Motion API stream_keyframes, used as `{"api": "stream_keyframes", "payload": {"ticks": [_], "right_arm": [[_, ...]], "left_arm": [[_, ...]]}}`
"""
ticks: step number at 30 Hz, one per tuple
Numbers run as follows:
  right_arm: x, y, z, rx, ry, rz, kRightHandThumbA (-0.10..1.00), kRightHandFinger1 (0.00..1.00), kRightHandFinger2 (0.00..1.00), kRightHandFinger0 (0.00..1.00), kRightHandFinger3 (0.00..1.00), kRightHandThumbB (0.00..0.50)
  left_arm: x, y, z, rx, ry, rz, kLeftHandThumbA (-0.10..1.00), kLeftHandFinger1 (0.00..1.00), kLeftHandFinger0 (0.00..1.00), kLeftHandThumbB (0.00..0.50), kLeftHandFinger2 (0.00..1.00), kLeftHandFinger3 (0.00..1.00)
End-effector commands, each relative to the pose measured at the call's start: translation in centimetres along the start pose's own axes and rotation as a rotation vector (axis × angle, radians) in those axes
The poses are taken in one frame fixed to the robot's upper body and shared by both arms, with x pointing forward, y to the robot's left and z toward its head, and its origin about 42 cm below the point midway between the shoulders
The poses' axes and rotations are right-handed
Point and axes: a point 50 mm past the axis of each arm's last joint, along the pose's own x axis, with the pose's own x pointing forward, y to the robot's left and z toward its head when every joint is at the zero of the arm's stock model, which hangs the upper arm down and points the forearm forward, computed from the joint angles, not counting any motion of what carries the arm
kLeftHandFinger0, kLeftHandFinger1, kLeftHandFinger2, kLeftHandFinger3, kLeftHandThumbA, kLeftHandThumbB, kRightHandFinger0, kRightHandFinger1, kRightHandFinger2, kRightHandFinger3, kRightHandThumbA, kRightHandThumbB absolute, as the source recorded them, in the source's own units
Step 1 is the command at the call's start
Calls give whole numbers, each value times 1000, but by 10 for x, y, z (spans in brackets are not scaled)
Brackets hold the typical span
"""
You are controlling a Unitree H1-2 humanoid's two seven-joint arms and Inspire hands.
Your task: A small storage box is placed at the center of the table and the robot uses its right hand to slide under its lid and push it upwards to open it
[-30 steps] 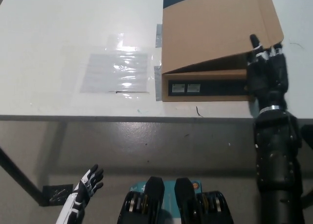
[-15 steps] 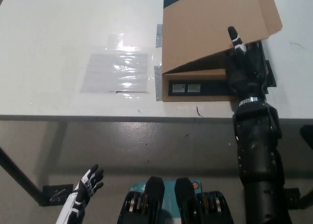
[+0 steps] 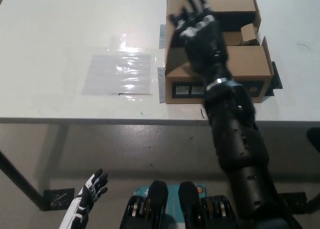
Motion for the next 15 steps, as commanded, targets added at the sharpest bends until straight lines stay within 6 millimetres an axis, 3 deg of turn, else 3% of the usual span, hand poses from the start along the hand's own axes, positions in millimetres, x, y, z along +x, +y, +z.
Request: {"api": "stream_keyframes", "payload": {"ticks": [1,2,5,8,11,14,15], "right_arm": [[26,48,10,-225,-42,146,1000,1000,1000,1000,1000,301],[28,56,3,-264,-24,165,1000,1000,1000,1000,1000,301],[31,67,-13,-344,49,217,1000,1000,1000,1000,1000,377],[31,72,-32,-407,94,235,1000,1000,1000,1000,1000,342],[31,75,-54,-489,156,252,1000,1000,1000,1000,1000,364],[28,70,-69,-589,197,282,1000,1000,1000,1000,1000,349],[25,68,-76,-635,216,290,1000,1000,1000,1000,1000,389]], "left_arm": [[7,2,7,18,-47,-19,1000,1000,1000,303,1000,1000],[8,3,7,20,-47,-21,1000,1000,1000,305,1000,1000],[10,2,7,22,-56,-29,1000,1000,1000,292,1000,1000],[11,1,8,25,-56,-36,1000,1000,1000,288,1000,1000],[12,1,9,29,-60,-43,1000,1000,1000,289,1000,1000],[15,0,12,36,-61,-49,1000,1000,1000,297,1000,1000],[16,1,12,32,-61,-53,1000,1000,1000,307,1000,1000]]}}
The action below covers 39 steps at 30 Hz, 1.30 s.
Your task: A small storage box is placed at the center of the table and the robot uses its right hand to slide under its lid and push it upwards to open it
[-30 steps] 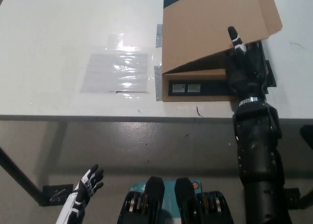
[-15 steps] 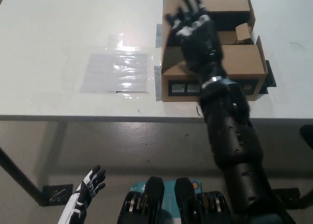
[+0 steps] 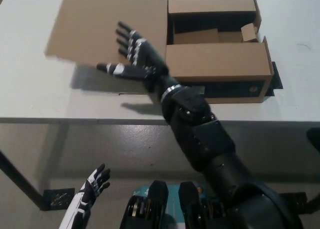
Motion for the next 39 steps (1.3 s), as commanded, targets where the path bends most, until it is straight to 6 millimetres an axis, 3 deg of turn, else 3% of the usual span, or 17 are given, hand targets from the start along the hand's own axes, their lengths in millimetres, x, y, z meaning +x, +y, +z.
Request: {"api": "stream_keyframes", "payload": {"ticks": [1,5,7,9,10,11,13,15,19,21,23,26,31,33,34,36,39], "right_arm": [[14,21,18,-207,-71,75,1000,1000,1000,1000,1000,390],[10,16,10,-227,-36,91,1000,1000,1000,1000,1000,339],[10,11,21,-217,-83,79,1000,1000,1000,1000,1000,363],[7,7,47,-182,-170,84,1000,1000,1000,1000,1000,403],[6,7,51,-176,-180,87,1000,1000,1000,1000,1000,481],[2,6,68,-143,-221,100,1000,1000,1000,1000,1000,421],[-7,5,104,-111,-322,116,1000,1000,1000,1000,1000,448],[-27,4,153,-82,-441,141,1000,1000,1000,1000,1000,423],[-70,4,210,-81,-664,156,1000,1000,1000,1000,1000,412],[-107,2,244,-87,-787,176,1000,1000,1000,1000,1000,406],[-127,1,258,-97,-844,180,1000,1000,1000,1000,1000,411],[-190,-6,284,-199,-1000,154,1000,1000,1000,1000,1000,437],[-272,-35,283,-412,-1133,83,1000,1000,1000,1000,1000,409],[-317,-47,263,-476,-1136,-9,1000,1000,1000,1000,1000,457],[-327,-48,256,-484,-1126,-28,1000,1000,1000,1000,1000,459],[-366,-54,226,-532,-1117,-103,1000,1000,1000,1000,1000,389],[-404,-62,191,-552,-1062,-195,1000,1000,1000,1000,1000,385]], "left_arm": [[5,2,9,23,-40,-39,1000,1000,1000,308,1000,1000],[5,2,9,22,-42,-43,1000,1000,1000,293,1000,1000],[5,1,7,32,-37,-48,1000,1000,1000,283,1000,1000],[1,-1,5,29,-31,-56,1000,1000,1000,282,1000,1000],[0,-1,4,27,-29,-55,1000,1000,1000,287,1000,1000],[-1,-3,3,20,-28,-53,1000,1000,1000,283,1000,1000],[-2,-4,1,12,-22,-51,1000,1000,1000,288,1000,1000],[-2,-5,0,10,-12,-49,1000,1000,1000,300,1000,1000],[-5,-4,-3,2,4,-42,1000,1000,1000,320,1000,1000],[-5,-3,-4,6,5,-42,1000,1000,1000,316,1000,1000],[-6,-3,-6,8,8,-40,1000,1000,1000,313,1000,1000],[-6,-5,-7,7,10,-32,1000,1000,1000,315,1000,1000],[-3,-8,-9,-6,-3,-19,1000,1000,1000,314,1000,1000],[-4,-7,-11,-8,4,-16,1000,1000,1000,316,1000,1000],[-7,-7,-12,-7,10,-14,1000,1000,1000,317,1000,1000],[-12,-7,-14,-6,16,-14,1000,1000,1000,295,1000,1000],[-16,-7,-18,-22,40,-6,1000,1000,1000,308,1000,1000]]}}
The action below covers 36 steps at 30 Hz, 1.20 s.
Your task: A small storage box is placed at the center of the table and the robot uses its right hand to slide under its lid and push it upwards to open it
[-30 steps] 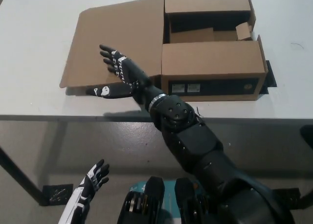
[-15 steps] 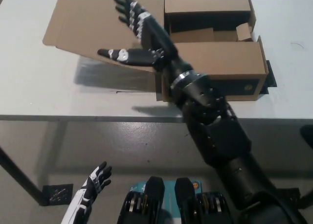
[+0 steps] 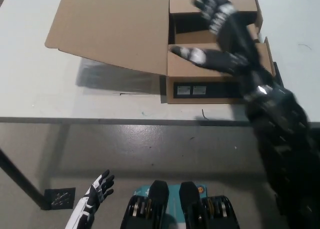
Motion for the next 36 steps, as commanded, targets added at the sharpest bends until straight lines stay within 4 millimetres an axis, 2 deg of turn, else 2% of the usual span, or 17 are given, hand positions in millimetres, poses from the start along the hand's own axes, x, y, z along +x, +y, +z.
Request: {"api": "stream_keyframes", "payload": {"ticks": [1,2,3,4,6,9,11,14,15,17,20,23,24,25,31,33,36], "right_arm": [[-200,-29,189,-274,-584,-92,1000,1000,1000,1000,1000,383],[-211,-28,185,-252,-556,-112,1000,1000,1000,1000,1000,383],[-231,-25,179,-199,-503,-143,1000,1000,1000,1000,1000,382],[-234,-25,178,-191,-492,-147,1000,1000,1000,1000,1000,381],[-258,-12,167,-130,-411,-185,1000,1000,1000,1000,1000,349],[-285,-4,138,-84,-260,-224,1000,1000,1000,1000,1000,356],[-304,1,110,-24,-125,-252,1000,1000,1000,1000,1000,336],[-323,9,77,16,29,-295,1000,1000,1000,1000,1000,351],[-332,11,59,6,101,-292,1000,1000,1000,1000,1000,319],[-343,13,36,-7,182,-289,1000,1000,1000,1000,1000,306],[-350,15,5,-6,280,-313,1000,1000,1000,1000,1000,328],[-359,18,-26,83,376,-331,1000,1000,1000,1000,1000,301],[-364,18,-36,86,423,-344,1000,1000,1000,1000,1000,325],[-369,18,-45,72,451,-351,1000,1000,1000,1000,1000,312],[-401,18,-67,-18,535,-354,1000,1000,1000,1000,1000,286],[-406,20,-71,-22,553,-342,1000,1000,1000,1000,1000,291],[-420,27,-66,-15,574,-349,1000,1000,1000,1000,1000,280]], "left_arm": [[-11,-2,-3,-8,-21,11,1000,1000,1000,320,1000,1000],[-12,1,-2,-4,-18,11,1000,1000,1000,327,1000,1000],[-12,2,-2,3,-14,10,1000,1000,1000,332,1000,1000],[-11,3,-3,4,-14,10,1000,1000,1000,332,1000,1000],[-11,0,-3,0,-8,1,1000,1000,1000,332,1000,1000],[-10,-1,-3,-6,-1,1,1000,1000,1000,351,1000,1000],[-14,-1,-5,1,2,3,1000,1000,1000,348,1000,1000],[-14,1,-7,-1,0,-2,1000,1000,1000,326,1000,1000],[-14,2,-7,-1,1,-5,1000,1000,1000,329,1000,1000],[-16,0,-7,0,5,-5,1000,1000,1000,331,1000,1000],[-19,0,-7,1,3,-4,1000,1000,1000,323,1000,1000],[-27,1,-9,12,7,4,1000,1000,1000,316,1000,1000],[-29,1,-10,9,15,3,1000,1000,1000,320,1000,1000],[-31,0,-13,4,21,0,1000,1000,1000,314,1000,1000],[-48,-11,-20,-17,49,24,1000,1000,1000,326,1000,1000],[-51,-10,-22,-13,53,28,1000,1000,1000,324,1000,1000],[-66,-12,-25,-6,80,28,1000,1000,1000,327,1000,1000]]}}
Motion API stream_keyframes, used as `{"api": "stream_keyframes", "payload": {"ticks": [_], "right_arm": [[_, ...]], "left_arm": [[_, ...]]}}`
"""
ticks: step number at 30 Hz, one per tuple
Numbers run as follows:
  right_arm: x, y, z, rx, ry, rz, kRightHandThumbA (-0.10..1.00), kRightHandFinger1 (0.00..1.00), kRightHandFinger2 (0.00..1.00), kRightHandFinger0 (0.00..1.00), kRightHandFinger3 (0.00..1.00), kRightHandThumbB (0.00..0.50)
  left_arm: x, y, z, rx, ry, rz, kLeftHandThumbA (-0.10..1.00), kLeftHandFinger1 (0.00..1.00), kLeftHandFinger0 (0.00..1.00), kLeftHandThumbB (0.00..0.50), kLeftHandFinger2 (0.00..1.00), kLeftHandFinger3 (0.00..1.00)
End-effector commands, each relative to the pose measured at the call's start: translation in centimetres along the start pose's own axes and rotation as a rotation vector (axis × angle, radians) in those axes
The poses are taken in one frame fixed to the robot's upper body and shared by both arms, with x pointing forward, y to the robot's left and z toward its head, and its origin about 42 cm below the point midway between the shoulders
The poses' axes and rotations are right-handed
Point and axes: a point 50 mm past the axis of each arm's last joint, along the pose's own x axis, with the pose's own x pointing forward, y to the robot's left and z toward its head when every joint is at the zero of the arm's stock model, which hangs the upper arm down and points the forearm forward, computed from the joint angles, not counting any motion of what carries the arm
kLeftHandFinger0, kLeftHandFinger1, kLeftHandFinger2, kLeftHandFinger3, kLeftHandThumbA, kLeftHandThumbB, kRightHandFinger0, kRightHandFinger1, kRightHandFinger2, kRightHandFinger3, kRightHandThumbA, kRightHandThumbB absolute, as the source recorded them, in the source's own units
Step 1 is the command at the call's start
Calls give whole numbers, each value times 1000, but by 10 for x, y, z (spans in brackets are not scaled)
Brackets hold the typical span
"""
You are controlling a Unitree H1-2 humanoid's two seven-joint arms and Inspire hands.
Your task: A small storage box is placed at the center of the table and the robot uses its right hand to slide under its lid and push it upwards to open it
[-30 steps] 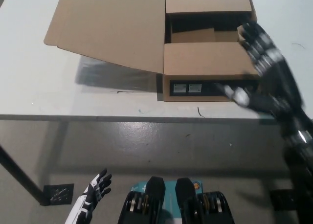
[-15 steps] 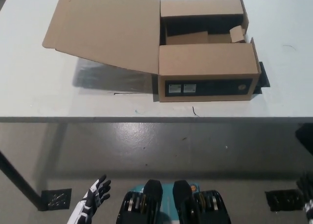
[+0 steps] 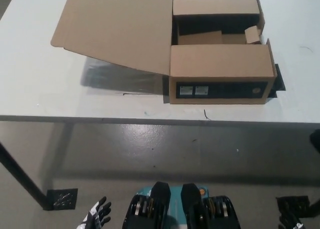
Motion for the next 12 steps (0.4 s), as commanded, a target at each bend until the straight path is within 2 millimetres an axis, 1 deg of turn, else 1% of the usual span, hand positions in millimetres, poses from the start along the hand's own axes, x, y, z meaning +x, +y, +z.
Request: {"api": "stream_keyframes", "payload": {"ticks": [1,4,6,7,9,11,12], "right_arm": [[-18,0,-1,-50,-66,10,1000,1000,1000,1000,1000,285],[-15,0,-3,-28,-68,2,1000,1000,1000,1000,1000,283],[-15,0,-1,-31,-73,-4,1000,1000,1000,1000,1000,294],[-3,2,1,-31,-93,-3,1000,1000,1000,1000,1000,302],[9,3,4,-42,-108,1,1000,1000,1000,1000,1000,302],[18,4,9,-53,-122,9,1000,1000,1000,1000,1000,302],[18,4,9,-53,-122,9,1000,1000,1000,1000,1000,302]], "left_arm": [[-16,-1,1,26,-35,4,1000,1000,1000,328,1000,1000],[-15,0,1,36,-37,4,1000,1000,1000,327,1000,1000],[-15,-1,1,30,-33,5,1000,1000,1000,330,1000,1000],[-5,4,5,37,-49,10,1000,1000,1000,334,1000,1000],[5,7,9,41,-66,15,1000,1000,1000,325,1000,1000],[13,10,13,42,-78,18,1000,1000,1000,331,1000,1000],[13,10,13,42,-78,18,1000,1000,1000,331,1000,1000]]}}
